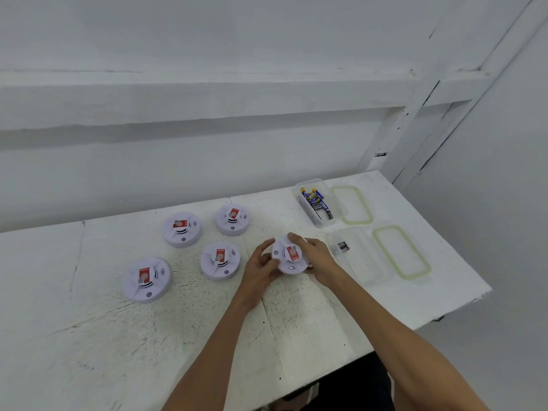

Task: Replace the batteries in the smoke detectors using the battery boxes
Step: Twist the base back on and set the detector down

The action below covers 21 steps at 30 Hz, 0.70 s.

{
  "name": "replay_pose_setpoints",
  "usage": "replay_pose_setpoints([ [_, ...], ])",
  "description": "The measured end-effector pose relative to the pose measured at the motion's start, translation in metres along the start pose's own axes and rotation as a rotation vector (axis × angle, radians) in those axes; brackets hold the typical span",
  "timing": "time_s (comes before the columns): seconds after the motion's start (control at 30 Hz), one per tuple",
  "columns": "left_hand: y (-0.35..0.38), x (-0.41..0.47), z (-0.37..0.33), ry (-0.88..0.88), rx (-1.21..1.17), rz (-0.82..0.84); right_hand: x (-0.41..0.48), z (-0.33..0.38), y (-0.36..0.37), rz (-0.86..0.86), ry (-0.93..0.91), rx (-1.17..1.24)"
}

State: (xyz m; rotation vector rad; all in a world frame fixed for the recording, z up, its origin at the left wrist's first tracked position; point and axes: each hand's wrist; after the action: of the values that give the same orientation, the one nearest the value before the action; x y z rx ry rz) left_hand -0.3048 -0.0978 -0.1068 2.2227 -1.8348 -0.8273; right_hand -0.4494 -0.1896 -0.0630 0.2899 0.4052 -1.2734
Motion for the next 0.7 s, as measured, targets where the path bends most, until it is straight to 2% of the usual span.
replay_pose_setpoints([
  [0.23,0.001,-0.003,-0.001,0.044,-0.081,-0.009,-0.015,0.01,0.007,0.122,0.112,0.249],
  [0.37,0.002,-0.005,-0.002,0.061,-0.071,-0.019,-0.019,-0.007,0.003,0.22,-0.033,0.254],
  [0.53,0.003,-0.005,-0.001,0.005,-0.046,-0.052,-0.014,-0.01,0.0,0.032,-0.057,0.252],
  [0.7,0.005,-0.003,0.0,0.009,-0.034,-0.034,-0.014,-0.013,-0.001,0.064,-0.148,0.198],
])
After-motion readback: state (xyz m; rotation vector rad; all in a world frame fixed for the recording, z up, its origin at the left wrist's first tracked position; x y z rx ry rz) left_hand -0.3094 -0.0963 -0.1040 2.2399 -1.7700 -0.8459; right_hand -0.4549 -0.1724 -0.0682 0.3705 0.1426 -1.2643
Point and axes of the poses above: each hand's wrist, its own x-axis towards the middle knuckle, its own y-axis out of the palm, z = x × y, and after that the axes turned 3 degrees about -y, right-handed
